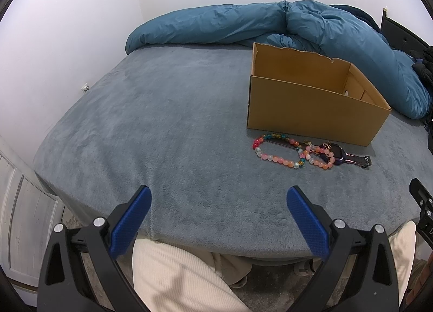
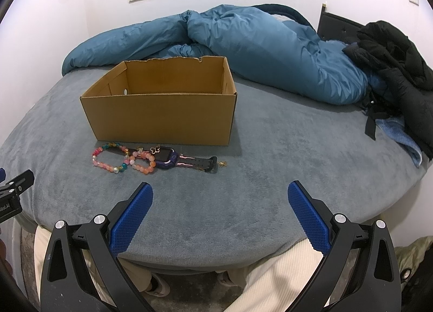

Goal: Organize jewelry

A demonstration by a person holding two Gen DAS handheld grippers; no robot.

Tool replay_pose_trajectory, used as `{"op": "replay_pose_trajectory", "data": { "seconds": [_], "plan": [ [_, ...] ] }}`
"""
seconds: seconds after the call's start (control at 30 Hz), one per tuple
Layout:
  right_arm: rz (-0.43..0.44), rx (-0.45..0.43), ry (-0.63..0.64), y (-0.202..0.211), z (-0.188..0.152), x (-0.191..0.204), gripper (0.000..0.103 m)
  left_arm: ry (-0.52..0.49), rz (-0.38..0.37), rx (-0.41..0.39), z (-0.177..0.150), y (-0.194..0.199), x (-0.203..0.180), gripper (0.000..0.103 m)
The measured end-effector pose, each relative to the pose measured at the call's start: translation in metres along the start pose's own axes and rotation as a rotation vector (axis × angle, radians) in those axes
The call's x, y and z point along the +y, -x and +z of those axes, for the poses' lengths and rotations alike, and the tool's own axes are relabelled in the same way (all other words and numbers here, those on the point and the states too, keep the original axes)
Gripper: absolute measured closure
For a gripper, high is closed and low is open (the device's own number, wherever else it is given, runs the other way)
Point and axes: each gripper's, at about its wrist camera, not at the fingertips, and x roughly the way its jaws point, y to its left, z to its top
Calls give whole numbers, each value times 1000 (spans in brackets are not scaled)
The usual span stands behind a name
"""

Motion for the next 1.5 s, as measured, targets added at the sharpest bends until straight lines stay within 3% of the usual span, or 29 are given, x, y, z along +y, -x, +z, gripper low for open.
{"op": "replay_pose_trajectory", "data": {
  "seconds": [1.5],
  "plan": [
    [-1,-2,-1,1,-2,-3,7,-2,1,-3,0,0,0,4]
  ]
}}
